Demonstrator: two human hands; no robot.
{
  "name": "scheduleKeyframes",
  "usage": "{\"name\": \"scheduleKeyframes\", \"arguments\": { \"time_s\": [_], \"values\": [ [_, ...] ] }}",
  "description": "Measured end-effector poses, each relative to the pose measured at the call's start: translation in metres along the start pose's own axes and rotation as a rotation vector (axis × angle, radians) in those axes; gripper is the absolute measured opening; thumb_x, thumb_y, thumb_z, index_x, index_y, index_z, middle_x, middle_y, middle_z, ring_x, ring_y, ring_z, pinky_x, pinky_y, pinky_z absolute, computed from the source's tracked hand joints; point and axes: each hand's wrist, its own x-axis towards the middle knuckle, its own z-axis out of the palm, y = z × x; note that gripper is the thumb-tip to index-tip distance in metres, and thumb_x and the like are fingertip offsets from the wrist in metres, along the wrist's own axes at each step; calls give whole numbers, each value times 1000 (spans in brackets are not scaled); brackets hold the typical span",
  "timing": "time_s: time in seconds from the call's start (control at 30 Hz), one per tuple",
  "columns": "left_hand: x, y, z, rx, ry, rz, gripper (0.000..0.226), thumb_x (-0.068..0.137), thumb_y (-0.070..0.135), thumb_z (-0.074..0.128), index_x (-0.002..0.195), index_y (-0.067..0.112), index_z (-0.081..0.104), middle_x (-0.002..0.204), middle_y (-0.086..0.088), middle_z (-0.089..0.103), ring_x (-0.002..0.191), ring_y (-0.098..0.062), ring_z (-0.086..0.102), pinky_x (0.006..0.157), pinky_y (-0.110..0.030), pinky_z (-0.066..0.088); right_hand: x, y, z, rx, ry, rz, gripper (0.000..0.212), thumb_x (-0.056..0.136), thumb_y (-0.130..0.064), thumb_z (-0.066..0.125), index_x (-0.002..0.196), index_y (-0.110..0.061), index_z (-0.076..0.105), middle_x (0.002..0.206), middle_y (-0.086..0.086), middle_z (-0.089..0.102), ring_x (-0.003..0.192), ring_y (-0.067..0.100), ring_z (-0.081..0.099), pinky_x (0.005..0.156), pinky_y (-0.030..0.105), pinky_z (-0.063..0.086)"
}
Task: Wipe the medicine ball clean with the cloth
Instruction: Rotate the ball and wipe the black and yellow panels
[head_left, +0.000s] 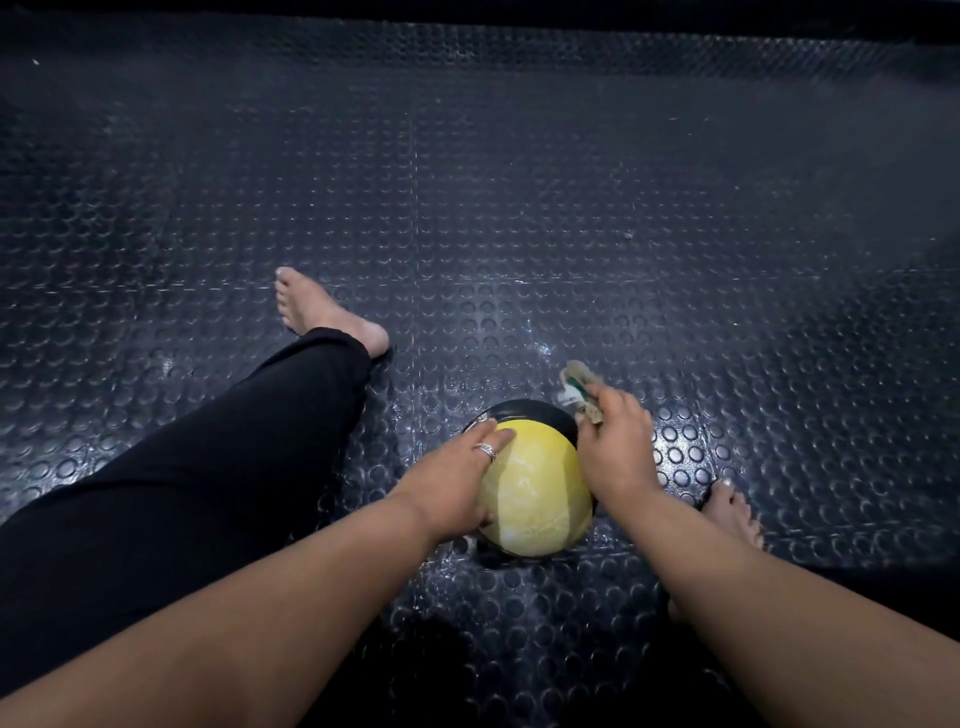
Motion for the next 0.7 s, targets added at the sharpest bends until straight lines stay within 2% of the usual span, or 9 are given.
{"name": "scheduleKeyframes", "arguments": {
  "time_s": [0.07,0.13,0.2,0.27,0.4,0.47,0.53,0.63,0.7],
  "values": [
    [1,4,-1,-20,22,-35,98,80,27,79,154,28,16,160,7,14,138,-24,38,111,-35,34,2,3,-6,127,100,95,39,88,-15,58,126,-15,49,121,7,51,110,24,48,96,36,42],
    [0,12,0,-8,48,-74,96,77,27,81,151,24,21,151,2,27,128,-27,47,104,-38,41,0,7,-12,255,155,232,49,85,-15,61,130,-14,42,119,7,53,101,24,56,85,34,47],
    [0,21,2,10,55,-128,90,78,28,81,147,19,24,142,-4,32,121,-30,51,100,-42,45,-6,9,-10,317,158,397,57,85,-18,62,135,-11,36,119,11,56,96,27,59,77,29,43],
    [0,32,5,11,49,-181,84,81,31,78,144,13,26,137,-9,34,120,-32,52,99,-42,45,-10,11,-1,324,102,522,58,85,-20,61,137,-9,37,121,15,57,102,29,58,79,30,43],
    [-1,32,2,-11,66,-198,61,86,34,73,132,12,40,131,-11,49,119,-31,55,97,-38,44,-12,8,10,256,-172,464,45,87,-17,57,131,-7,51,114,17,63,96,27,60,73,24,38],
    [0,17,-5,-19,104,-164,45,83,31,75,119,16,52,124,-6,56,117,-27,55,93,-34,45,-2,5,2,262,-242,363,42,87,-15,61,127,-9,55,116,13,64,101,25,60,79,25,43],
    [4,-1,-10,-38,129,-74,56,76,27,81,126,24,54,130,-1,50,125,-23,46,100,-32,42,11,1,-9,347,-296,284,43,84,-11,65,126,-12,56,116,8,63,103,24,61,90,31,48],
    [10,-18,-6,16,-13,62,105,72,22,84,153,38,19,161,7,13,148,-19,14,117,-38,27,30,-7,-19,428,-338,201,41,82,-9,67,121,-20,58,112,3,64,96,18,62,88,31,49],
    [12,-18,0,55,-19,70,105,78,23,79,154,43,8,163,12,2,150,-16,10,116,-41,30,36,-7,-18,403,-267,157,35,80,-12,68,111,-27,59,111,3,61,95,18,61,85,28,47]
  ]
}}
